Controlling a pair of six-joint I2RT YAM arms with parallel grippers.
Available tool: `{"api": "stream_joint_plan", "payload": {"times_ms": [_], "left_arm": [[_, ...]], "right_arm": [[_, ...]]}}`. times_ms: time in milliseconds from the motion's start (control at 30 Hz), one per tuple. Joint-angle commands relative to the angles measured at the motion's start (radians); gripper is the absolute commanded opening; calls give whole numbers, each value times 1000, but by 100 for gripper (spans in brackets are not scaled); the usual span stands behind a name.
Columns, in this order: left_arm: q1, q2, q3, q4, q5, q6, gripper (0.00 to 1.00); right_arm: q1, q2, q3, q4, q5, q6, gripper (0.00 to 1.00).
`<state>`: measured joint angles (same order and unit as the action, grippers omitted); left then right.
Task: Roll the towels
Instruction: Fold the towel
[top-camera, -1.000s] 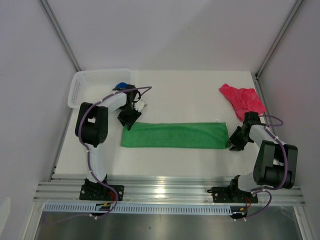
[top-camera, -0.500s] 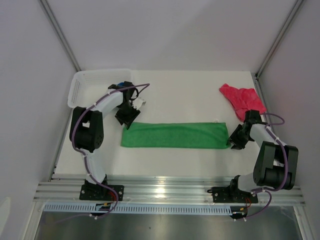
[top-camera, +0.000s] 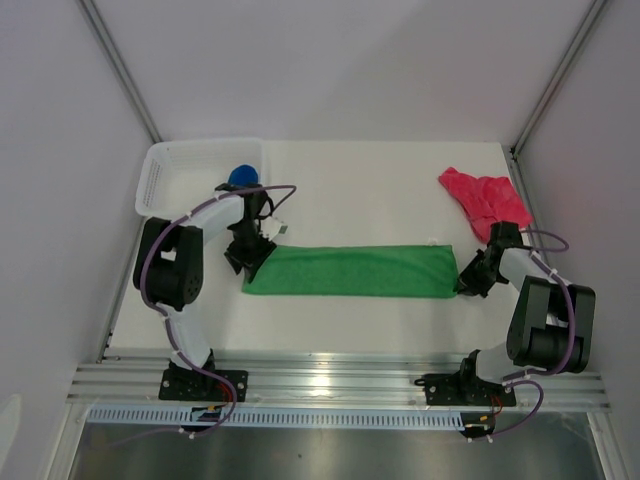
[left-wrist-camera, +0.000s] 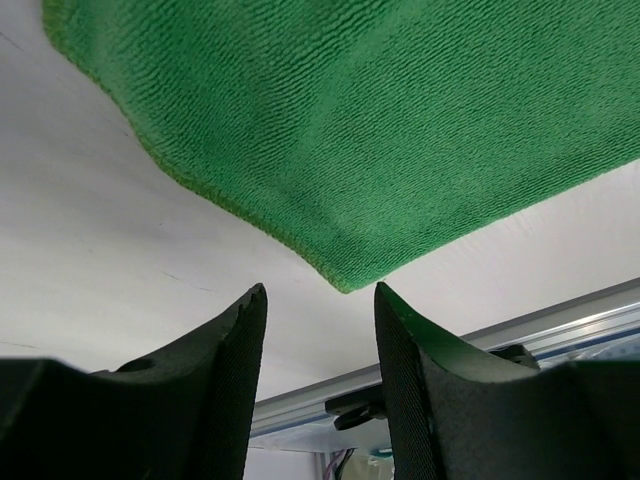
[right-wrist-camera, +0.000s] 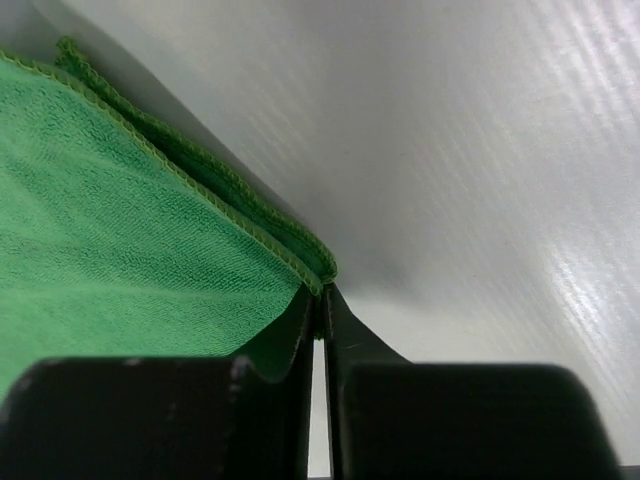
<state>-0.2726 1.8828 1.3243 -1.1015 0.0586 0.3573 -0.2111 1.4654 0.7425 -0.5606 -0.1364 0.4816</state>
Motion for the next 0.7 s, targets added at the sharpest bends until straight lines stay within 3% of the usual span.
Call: {"api": "stream_joint_plan", "payload": {"times_ms": [0,167,467,567,667], "left_arm": [[12,-56,42,3,50,-6,51],[30,-68,47,-1,75,-4,52],[59,-93,24,15,73,-7,52],[67,-102,29,22,75,-15,52],[70,-102,33,23,72,-17,52]], "right_arm": [[-59,-22,41,4,89,-4,3],[-140,-92,93,-33,165,-46,2],[-157,-71,271,-101,219,-187,0],[-88,-79,333,-125,273,-233,0],[71,-71,374,-142,308,-261,0]]}}
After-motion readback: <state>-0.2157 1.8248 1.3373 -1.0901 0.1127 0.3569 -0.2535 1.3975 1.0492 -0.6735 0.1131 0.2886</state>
